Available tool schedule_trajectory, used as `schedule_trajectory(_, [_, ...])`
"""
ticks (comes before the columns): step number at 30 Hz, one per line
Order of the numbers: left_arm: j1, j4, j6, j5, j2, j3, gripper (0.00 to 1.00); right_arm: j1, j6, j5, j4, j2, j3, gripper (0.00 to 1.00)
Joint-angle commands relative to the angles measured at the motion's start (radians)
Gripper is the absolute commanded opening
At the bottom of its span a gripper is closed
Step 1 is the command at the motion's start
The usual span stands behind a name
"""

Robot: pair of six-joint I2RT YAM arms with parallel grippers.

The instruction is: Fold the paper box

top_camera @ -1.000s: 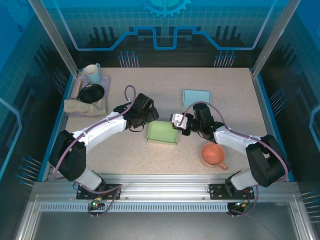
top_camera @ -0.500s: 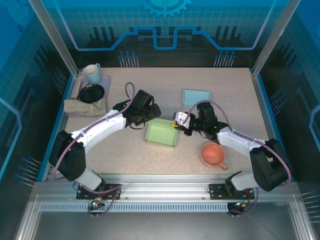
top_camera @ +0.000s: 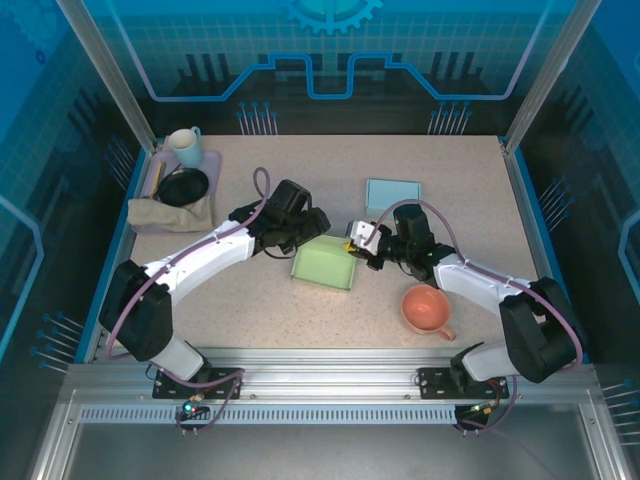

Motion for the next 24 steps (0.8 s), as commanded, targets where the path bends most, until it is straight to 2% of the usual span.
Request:
schedule_trajectory(1, [-0.017, -0.005, -0.020, 0.027, 0.021, -0.002, 0.70, 0.021, -0.037, 0.036, 0.020, 0.017, 0.009, 0.05])
schedule_trajectory(5, [-0.016, -0.004, -0.025, 0.005, 0.036, -0.021, 0.60, 0.038, -0.067, 0.070, -0.011, 0.033, 0.022, 0.05])
schedule_trajectory(8, [-0.016, 0.013, -0.030, 0.008, 0.048, -0.039, 0.56, 0.049, -0.081, 0.089, -0.028, 0.043, 0.030, 0.08])
schedule_trajectory(11, [-0.017, 0.008, -0.018, -0.004, 0.061, -0.052, 0.55, 0.058, -0.092, 0.108, -0.049, 0.045, 0.035, 0.15])
schedule_trajectory(19, [-0.017, 0.001, -0.004, -0.070, 0.065, -0.112, 0.54, 0.061, -0.086, 0.098, -0.086, -0.007, 0.023, 0.43])
schedule_trajectory(24, [-0.017, -0.010, -0.002, -0.104, 0.061, -0.126, 0.54, 0.064, -0.046, 0.055, -0.121, -0.080, 0.013, 0.53])
